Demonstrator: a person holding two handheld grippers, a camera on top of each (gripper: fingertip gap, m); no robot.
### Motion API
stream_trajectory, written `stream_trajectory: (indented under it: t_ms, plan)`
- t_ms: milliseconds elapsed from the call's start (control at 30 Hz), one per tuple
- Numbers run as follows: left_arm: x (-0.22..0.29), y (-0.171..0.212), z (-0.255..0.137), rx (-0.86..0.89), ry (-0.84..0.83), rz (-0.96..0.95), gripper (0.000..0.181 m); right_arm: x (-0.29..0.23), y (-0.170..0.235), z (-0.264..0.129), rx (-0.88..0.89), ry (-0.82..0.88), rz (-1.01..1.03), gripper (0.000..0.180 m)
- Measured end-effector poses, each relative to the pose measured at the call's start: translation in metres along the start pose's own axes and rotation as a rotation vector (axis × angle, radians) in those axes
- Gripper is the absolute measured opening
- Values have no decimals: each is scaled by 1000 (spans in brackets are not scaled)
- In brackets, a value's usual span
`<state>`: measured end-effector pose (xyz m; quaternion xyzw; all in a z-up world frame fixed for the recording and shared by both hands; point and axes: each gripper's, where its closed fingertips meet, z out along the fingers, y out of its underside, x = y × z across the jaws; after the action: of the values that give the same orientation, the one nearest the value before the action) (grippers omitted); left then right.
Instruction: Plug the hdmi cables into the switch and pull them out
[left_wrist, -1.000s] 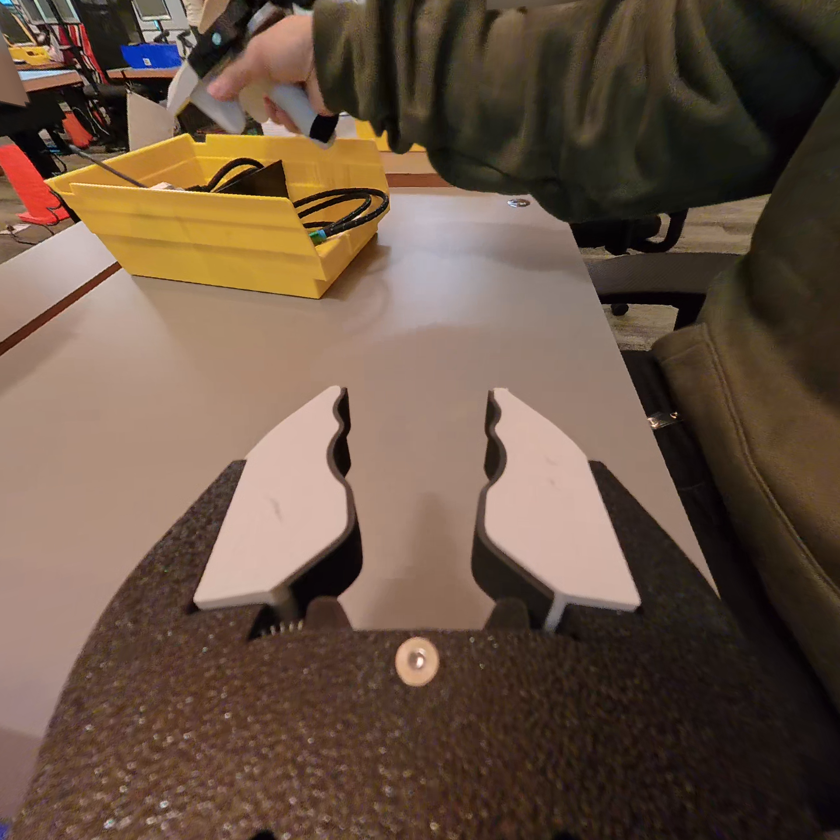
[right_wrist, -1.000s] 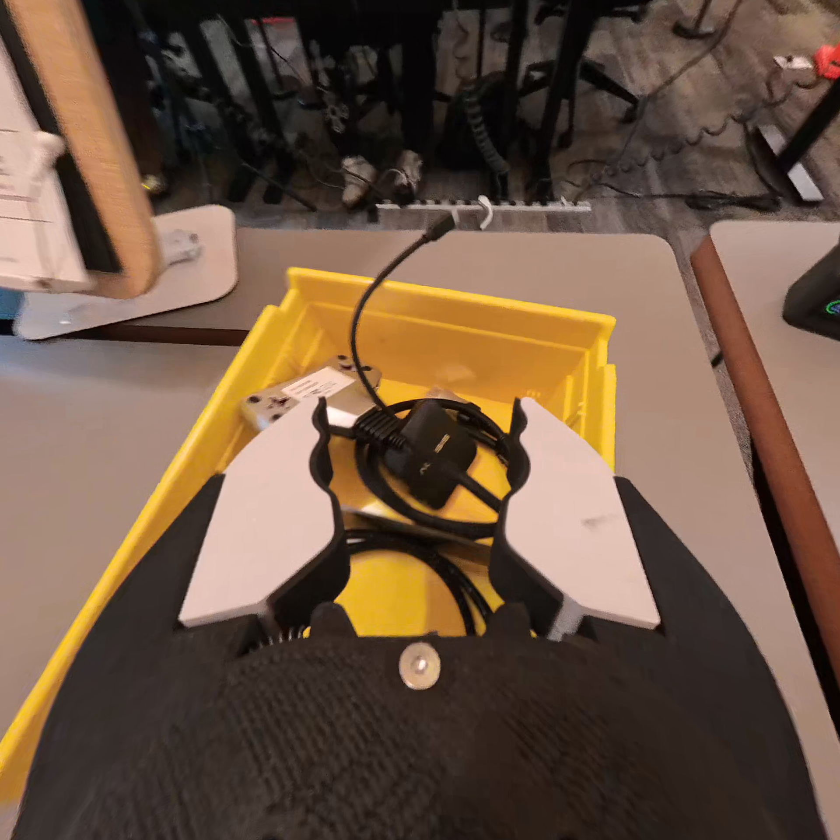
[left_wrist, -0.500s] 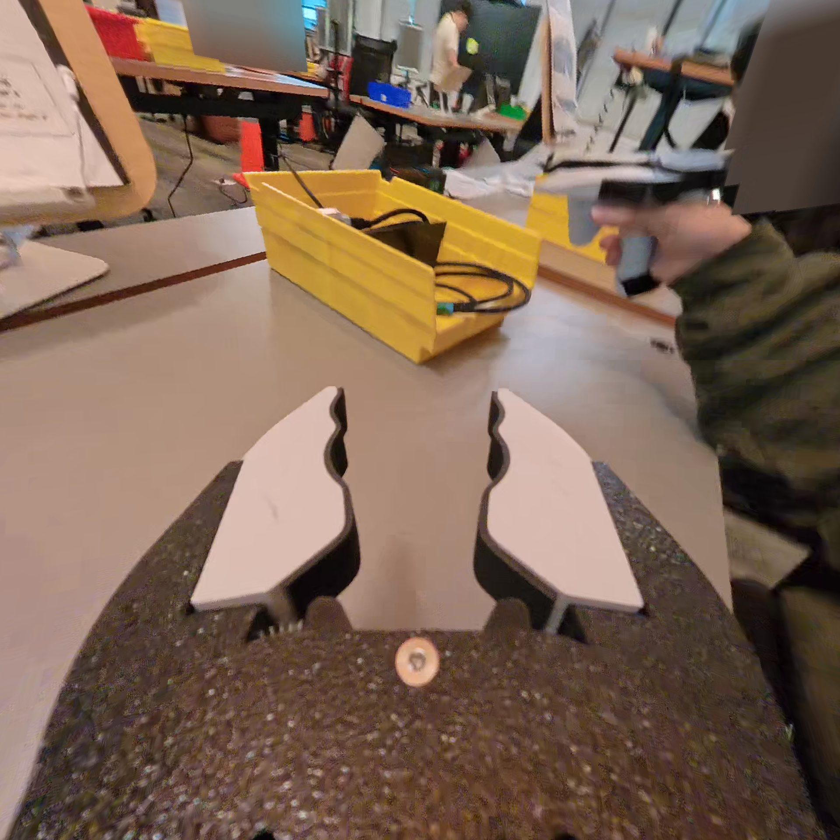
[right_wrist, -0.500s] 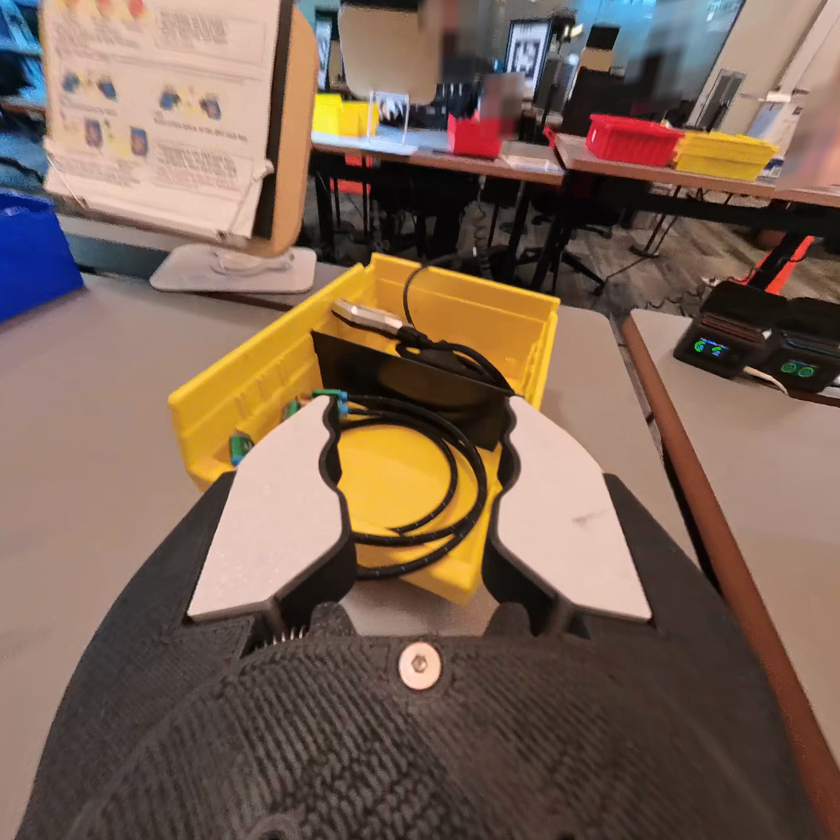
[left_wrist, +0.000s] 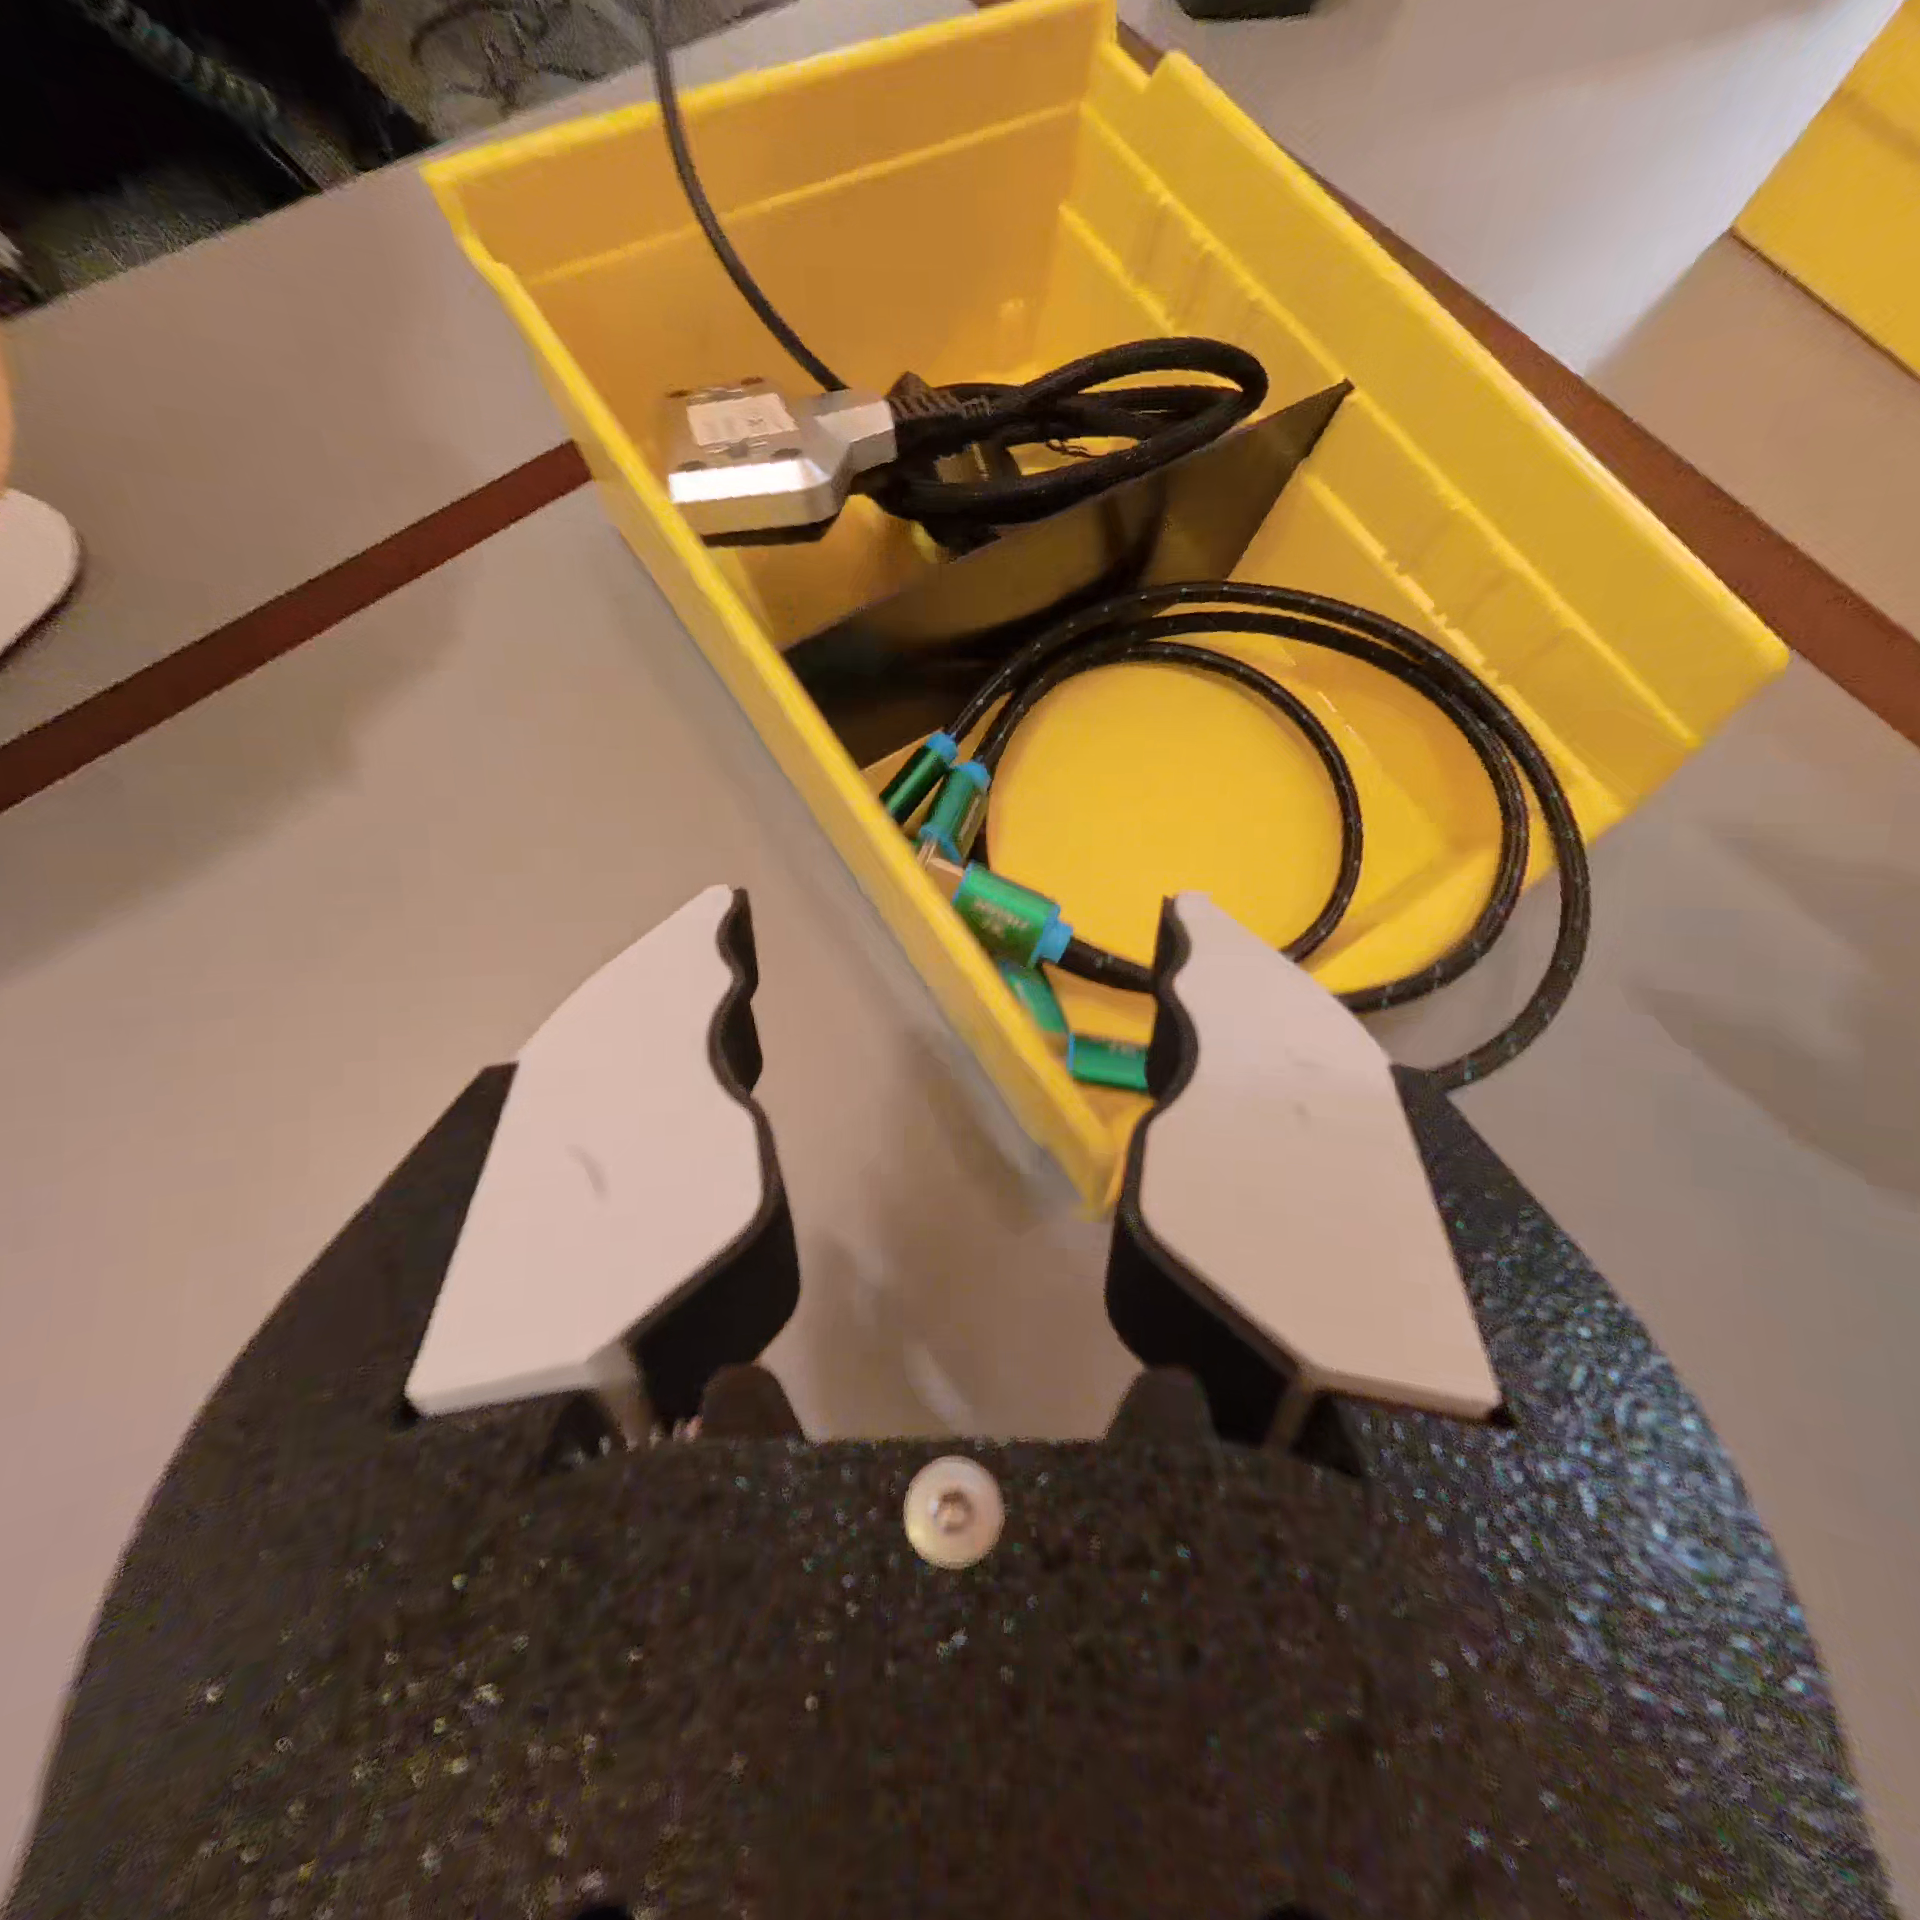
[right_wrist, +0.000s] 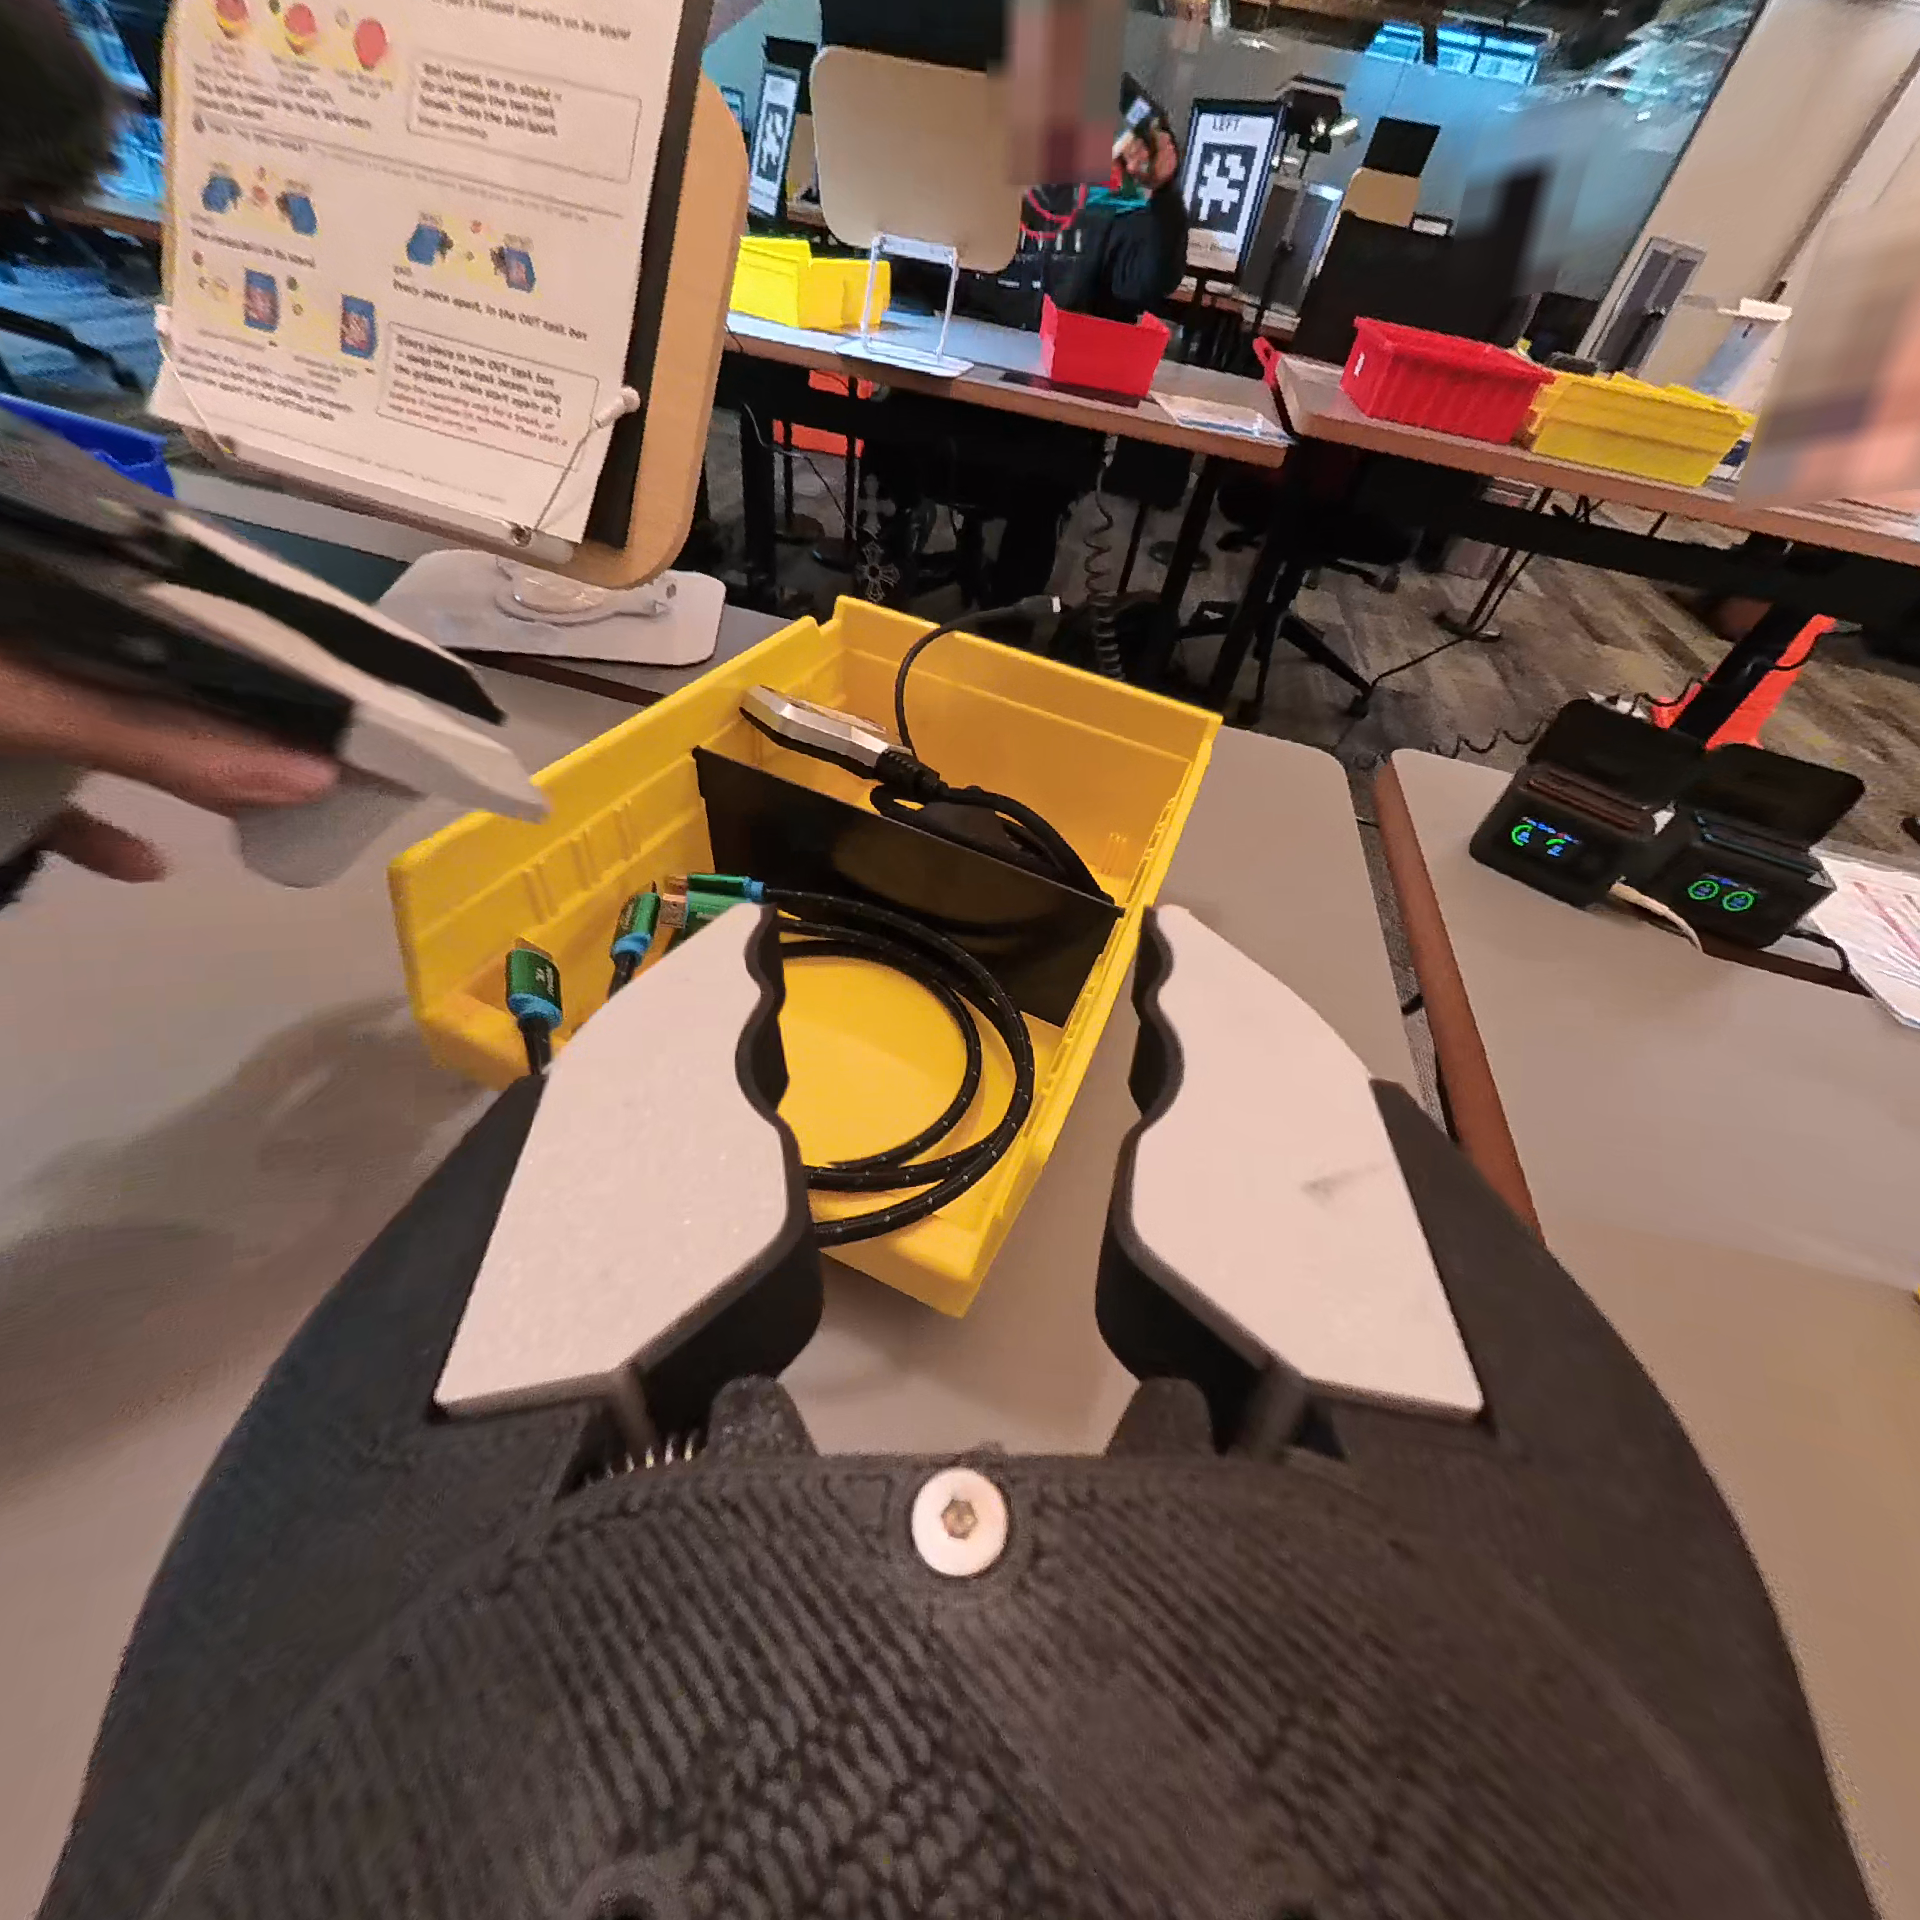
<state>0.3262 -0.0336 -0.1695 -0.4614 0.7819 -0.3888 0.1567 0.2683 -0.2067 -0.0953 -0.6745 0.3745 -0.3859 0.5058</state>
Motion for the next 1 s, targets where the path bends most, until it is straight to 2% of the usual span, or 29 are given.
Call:
stream_trajectory:
  t_ms: [133,300,367,433,567,767,900,1000]
  plan:
    - [-14,2,36,-145,-84,-30,74,-4,-3,1,6,-11,-24,65]
    - [-35,19,68,-310,-158,-82,68,-10,-3,3,-3,-40,-45,65]
    - [-30,19,76,-326,-115,-91,44,-12,-5,2,8,-52,-39,64]
    - [-38,18,79,-336,-173,-69,20,-14,-7,1,17,-64,-36,64]
    - [-52,18,76,-298,-188,-86,11,-15,-6,0,20,-74,-39,64]
    - [-69,48,36,-326,-142,7,8,-15,-10,-1,36,-76,-33,63]
    - [-79,91,-24,-330,-95,91,7,-28,-21,-1,66,-106,-41,62]
    - [-86,140,-83,-331,-70,118,7,-47,-26,3,66,-148,-69,62]
